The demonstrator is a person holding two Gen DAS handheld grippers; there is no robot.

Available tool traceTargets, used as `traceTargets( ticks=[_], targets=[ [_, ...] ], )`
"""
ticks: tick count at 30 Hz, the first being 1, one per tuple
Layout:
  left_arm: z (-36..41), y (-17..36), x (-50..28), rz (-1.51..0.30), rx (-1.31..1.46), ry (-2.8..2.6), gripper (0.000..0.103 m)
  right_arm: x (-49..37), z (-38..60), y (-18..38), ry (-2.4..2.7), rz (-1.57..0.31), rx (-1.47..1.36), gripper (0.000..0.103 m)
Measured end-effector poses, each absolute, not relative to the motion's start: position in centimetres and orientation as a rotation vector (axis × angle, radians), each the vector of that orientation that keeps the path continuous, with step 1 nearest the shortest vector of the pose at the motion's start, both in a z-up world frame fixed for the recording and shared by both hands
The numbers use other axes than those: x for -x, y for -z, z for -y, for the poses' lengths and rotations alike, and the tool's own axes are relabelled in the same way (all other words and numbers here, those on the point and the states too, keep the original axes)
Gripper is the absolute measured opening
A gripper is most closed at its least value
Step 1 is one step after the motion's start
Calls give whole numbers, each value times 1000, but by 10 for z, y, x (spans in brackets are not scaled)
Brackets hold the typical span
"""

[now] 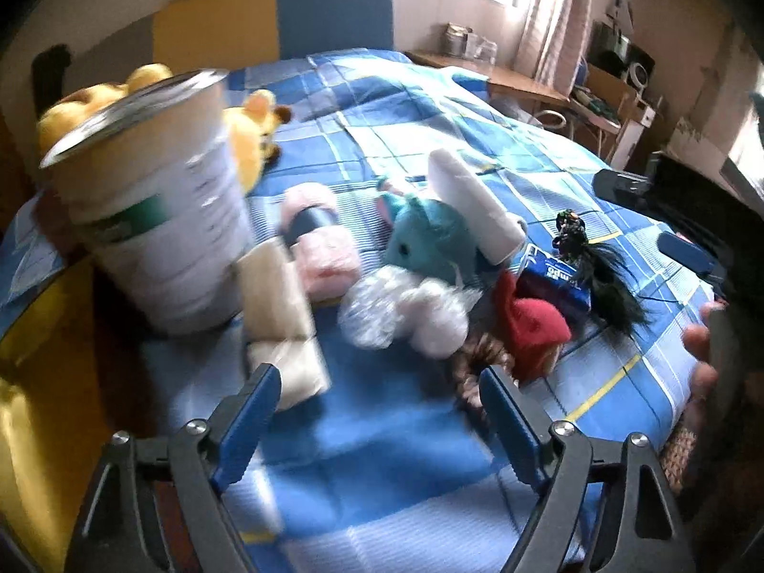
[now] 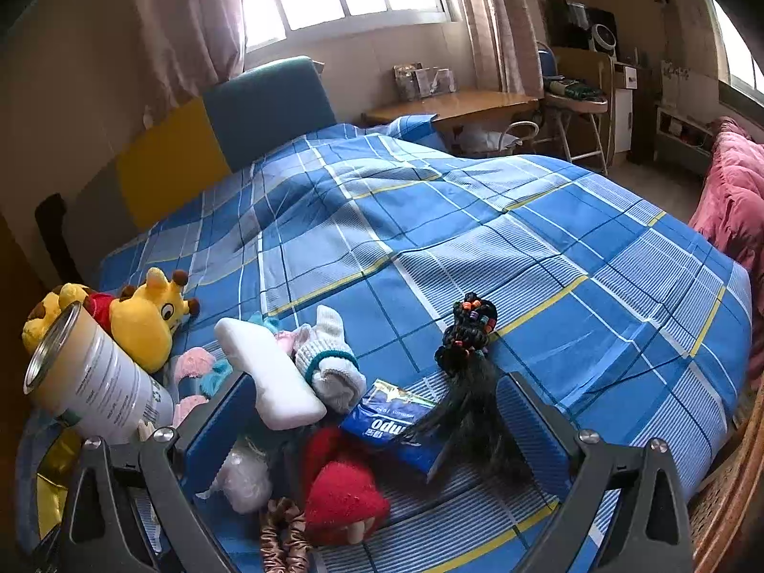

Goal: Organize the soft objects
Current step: 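Reach the left gripper to the clear plastic bag and close on it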

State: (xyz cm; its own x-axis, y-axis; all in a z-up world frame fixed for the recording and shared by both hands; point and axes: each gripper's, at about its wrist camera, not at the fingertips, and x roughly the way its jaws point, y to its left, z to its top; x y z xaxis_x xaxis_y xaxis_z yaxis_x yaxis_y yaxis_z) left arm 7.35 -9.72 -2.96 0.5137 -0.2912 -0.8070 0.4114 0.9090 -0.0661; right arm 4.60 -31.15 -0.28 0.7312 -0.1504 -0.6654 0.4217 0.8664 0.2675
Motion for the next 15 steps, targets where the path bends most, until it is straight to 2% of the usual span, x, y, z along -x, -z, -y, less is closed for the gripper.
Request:
traceTargets(
  ticks=[9, 11, 12, 14, 15],
  targets=[
    [143, 70, -124, -1005, -185, 396, 86, -49, 308, 4, 323, -692, -398, 103],
    [145, 81, -131, -1027, -175, 406, 74, -50, 304, 2, 326, -689, -367, 103],
    [145, 86, -134, -1042, -165, 422, 62, -50, 302, 2, 326, -687, -353, 103],
    [142, 90, -136, -1024, -144, 446, 56, -51, 299, 0, 330, -685, -328, 103],
    [140, 90, -136, -1014, -137, 454, 47, -51, 297, 0, 331, -685, -312, 103]
  ],
)
